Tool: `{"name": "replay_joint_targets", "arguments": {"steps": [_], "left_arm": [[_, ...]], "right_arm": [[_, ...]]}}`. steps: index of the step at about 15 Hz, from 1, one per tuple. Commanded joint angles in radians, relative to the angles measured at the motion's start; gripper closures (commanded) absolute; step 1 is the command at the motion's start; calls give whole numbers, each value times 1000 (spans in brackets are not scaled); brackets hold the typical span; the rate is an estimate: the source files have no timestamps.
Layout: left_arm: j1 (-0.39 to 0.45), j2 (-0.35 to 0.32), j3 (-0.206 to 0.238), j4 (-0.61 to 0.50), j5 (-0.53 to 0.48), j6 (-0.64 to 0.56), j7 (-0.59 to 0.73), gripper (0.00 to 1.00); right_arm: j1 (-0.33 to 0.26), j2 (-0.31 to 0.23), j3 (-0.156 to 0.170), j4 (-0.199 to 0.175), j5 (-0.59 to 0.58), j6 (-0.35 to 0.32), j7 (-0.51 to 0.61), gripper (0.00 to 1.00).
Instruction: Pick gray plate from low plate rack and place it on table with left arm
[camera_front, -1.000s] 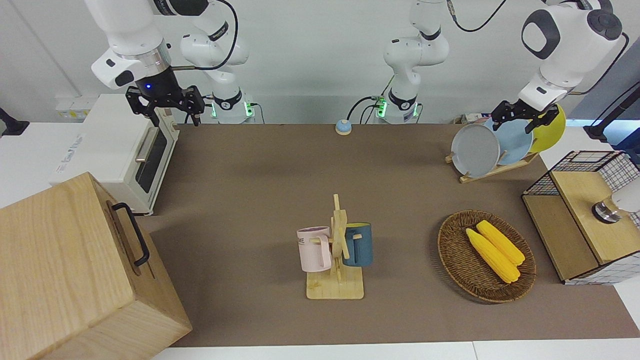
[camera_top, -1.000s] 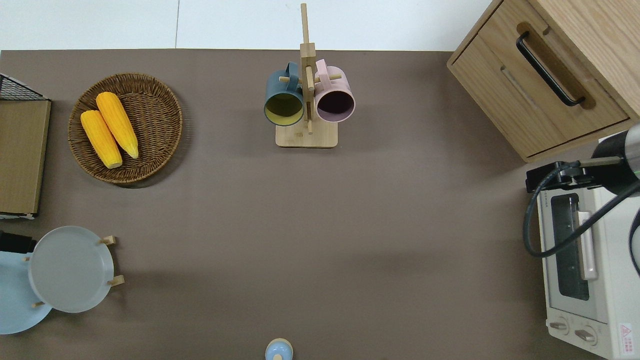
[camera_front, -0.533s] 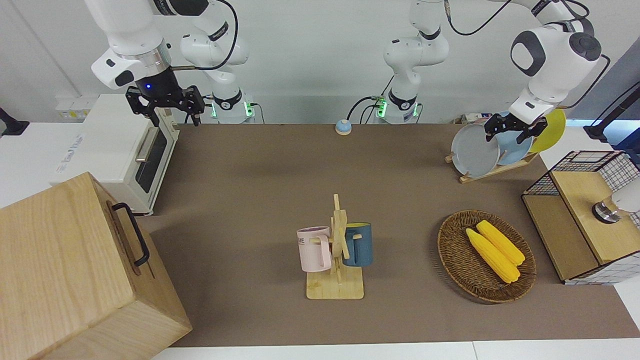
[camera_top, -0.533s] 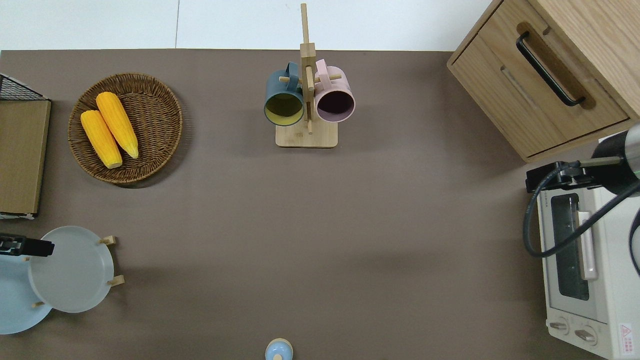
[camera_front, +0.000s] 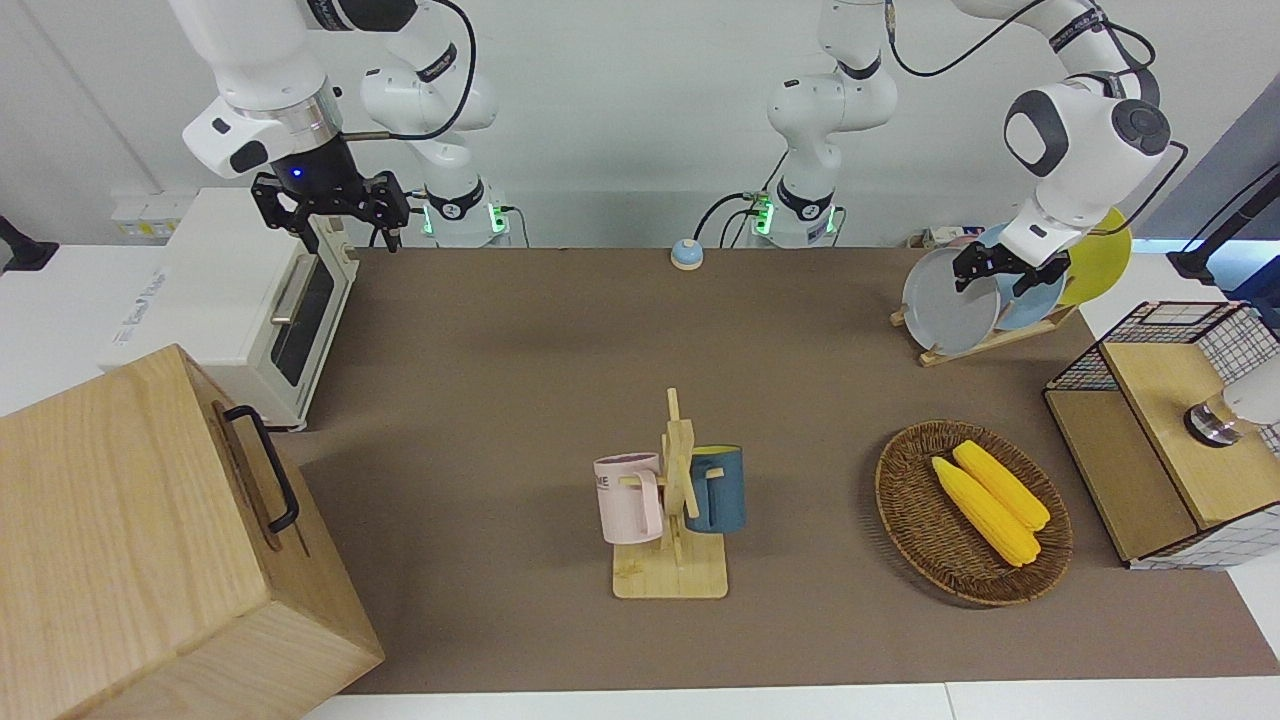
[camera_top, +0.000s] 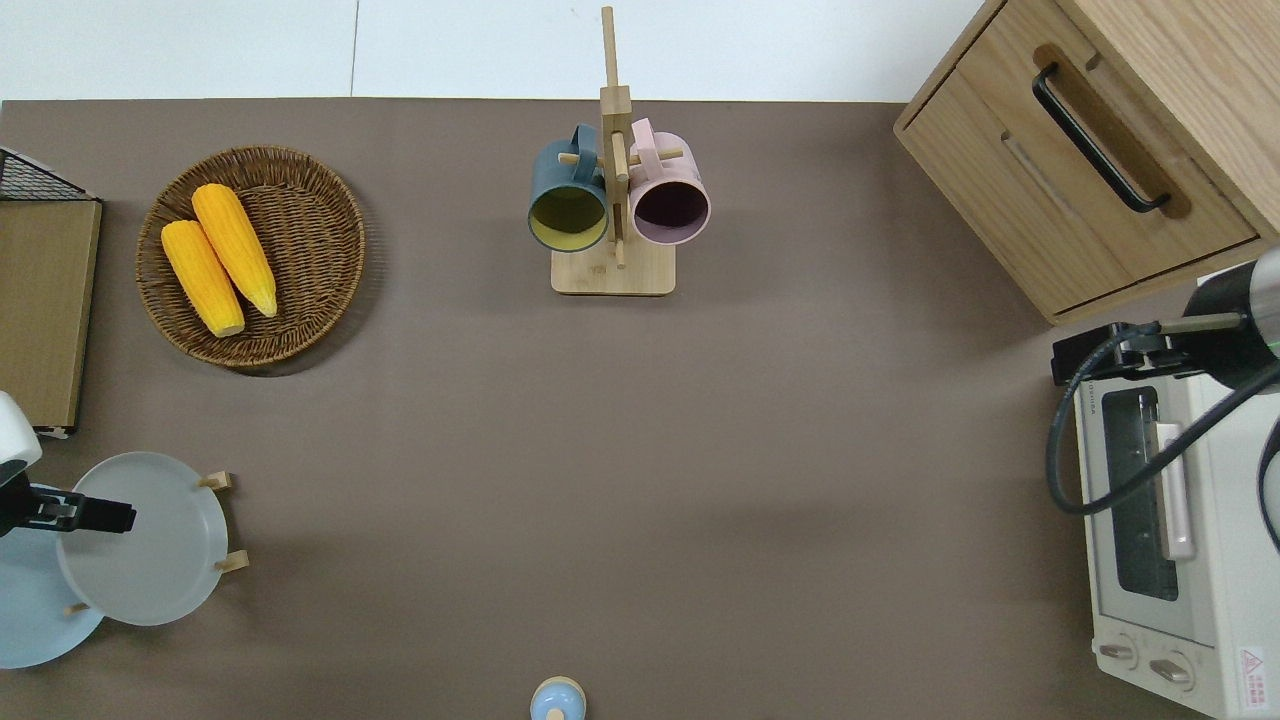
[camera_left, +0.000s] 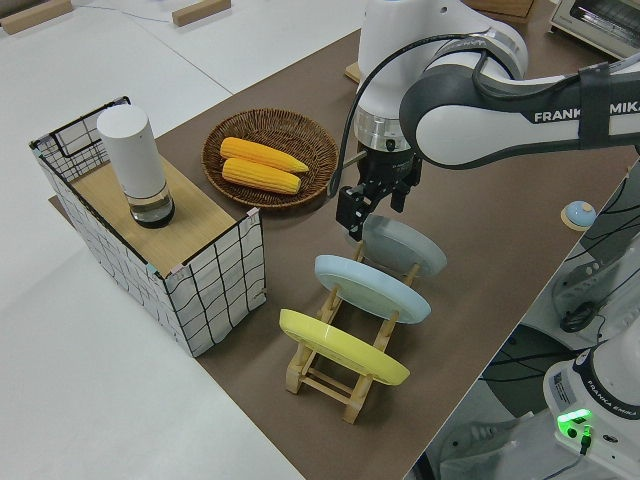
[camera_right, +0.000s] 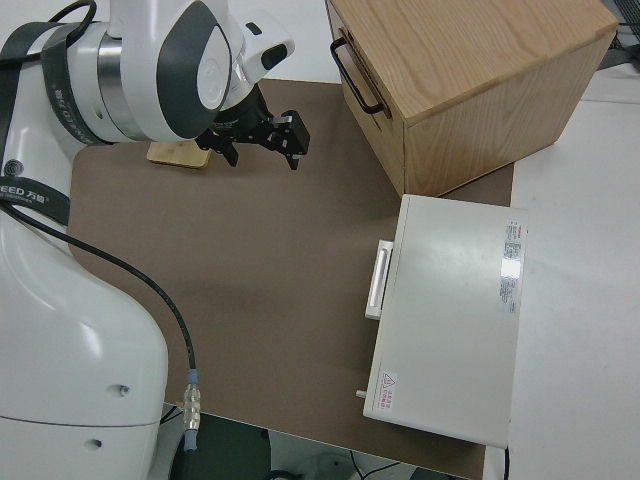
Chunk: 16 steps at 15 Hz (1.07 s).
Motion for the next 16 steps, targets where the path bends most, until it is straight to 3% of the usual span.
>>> {"name": "replay_joint_targets", "arguments": {"steps": [1,3,4,6,8,11,16], "left_arm": [[7,-35,-2,-52,15,30,9,9],[7,-35,-1,-52,15,30,0,19],[7,-35,-1,-52,15,30,-2,112],[7,-35,-1,-53,15,29,-3,365],[6,-35,-1,-53,15,29,-2,702],[6,-35,-1,-53,15,29,1,998],[6,-49,-1,-52,15,26,6,1000]], "right_arm": [[7,0,-6,6,3,-1,4,17],[7,0,-6,6,3,-1,4,17],[7,0,-6,6,3,-1,4,17],[7,0,-6,6,3,-2,4,17],[7,0,-6,6,3,-1,4,17],[7,0,-6,6,3,-1,4,17],[7,0,-6,6,3,-1,4,17]]}}
